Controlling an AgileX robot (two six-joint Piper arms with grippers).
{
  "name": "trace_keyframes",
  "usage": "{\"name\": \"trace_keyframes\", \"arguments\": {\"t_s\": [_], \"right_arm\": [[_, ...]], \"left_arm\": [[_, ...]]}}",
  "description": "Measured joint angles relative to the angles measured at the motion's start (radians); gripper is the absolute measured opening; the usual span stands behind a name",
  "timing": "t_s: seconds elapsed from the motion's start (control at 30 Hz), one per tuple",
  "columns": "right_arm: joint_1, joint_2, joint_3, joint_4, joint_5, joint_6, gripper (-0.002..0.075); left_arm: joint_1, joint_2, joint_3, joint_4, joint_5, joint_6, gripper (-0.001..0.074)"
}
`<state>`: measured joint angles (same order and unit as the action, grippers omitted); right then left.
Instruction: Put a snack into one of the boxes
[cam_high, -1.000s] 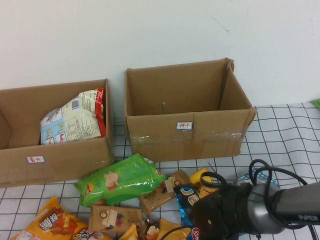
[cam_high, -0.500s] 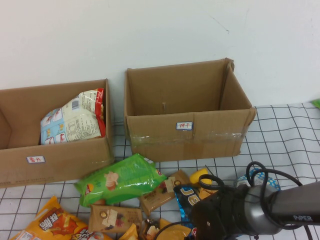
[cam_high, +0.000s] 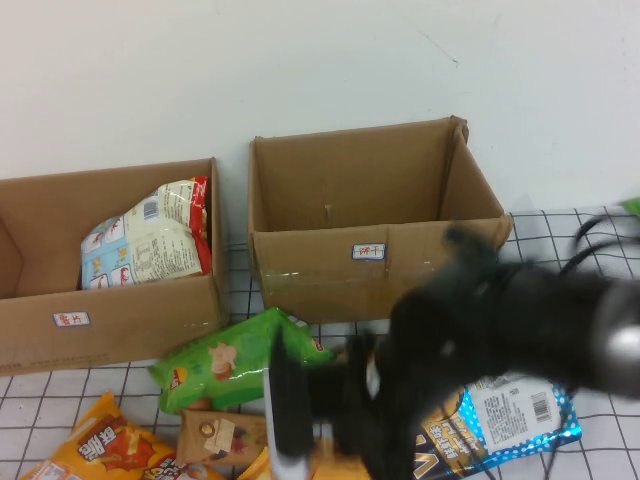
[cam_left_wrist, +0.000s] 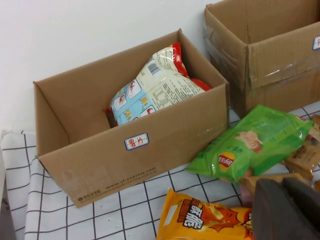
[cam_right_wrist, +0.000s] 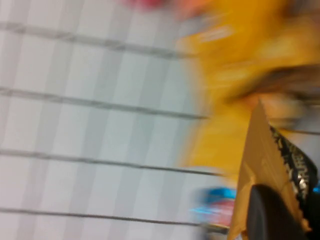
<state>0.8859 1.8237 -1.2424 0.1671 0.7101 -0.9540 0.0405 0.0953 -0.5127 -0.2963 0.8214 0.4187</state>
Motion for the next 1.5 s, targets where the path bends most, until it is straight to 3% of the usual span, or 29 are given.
{"name": "trace_keyframes", "arguments": {"t_s": [0.13,0.27,0.43,0.57,0.63,0.77,0.83,0.9,1.0,1.13,1.2,1.37,1.5], "right_arm": [[-0.023,-0.074,-0.11,-0.245,-0.048,0.23,0.0064],[-0.129,-0.068,-0.181,-0.426,-0.173,0.489,0.0064],[-0.283,-0.008,-0.225,-0.473,-0.389,0.764,0.0062],[-0.38,0.07,-0.266,-0.476,-0.507,0.857,0.0075],[-0.408,0.12,-0.288,-0.476,-0.538,0.87,0.0133],[-0.439,0.202,-0.333,-0.47,-0.532,0.907,0.0367],[-0.442,0.215,-0.358,-0.454,-0.47,0.92,0.0461],[-0.444,0.213,-0.389,-0.429,-0.371,0.922,0.0502],[-0.44,0.179,-0.44,-0.388,-0.185,0.868,0.0445],[-0.433,0.083,-0.464,-0.262,0.014,0.681,0.0167],[-0.43,0.028,-0.465,-0.156,0.092,0.581,0.007],[-0.405,-0.089,-0.455,0.058,0.293,0.406,0.0008],[-0.296,-0.139,-0.345,0.076,0.32,0.354,0.0001]], "left_arm": [[0.0,0.0,0.0,0.0,0.0,-0.009,-0.0001],[0.0,0.0,0.0,0.0,0.0,-0.019,-0.0001],[0.0,0.0,0.0,0.0,0.0,-0.025,-0.0001],[0.0,0.0,0.0,0.0,0.0,-0.028,-0.0001],[0.0,0.0,0.0,0.0,0.0,-0.028,-0.0001],[0.0,0.0,0.0,0.0,0.0,-0.028,-0.0001],[0.0,0.0,0.0,0.0,0.0,-0.028,-0.0001],[0.0,0.0,0.0,0.0,0.0,-0.028,-0.0001],[0.0,0.0,0.0,0.0,0.001,-0.028,-0.0001],[0.0,0.0,0.0,0.0,0.001,-0.028,-0.0001],[0.0,0.0,0.0,0.0,0.001,-0.028,-0.0001],[0.0,0.0,0.0,0.0,0.001,-0.028,-0.0001],[0.0,0.0,0.0,0.0,0.001,-0.028,-0.0001]]}}
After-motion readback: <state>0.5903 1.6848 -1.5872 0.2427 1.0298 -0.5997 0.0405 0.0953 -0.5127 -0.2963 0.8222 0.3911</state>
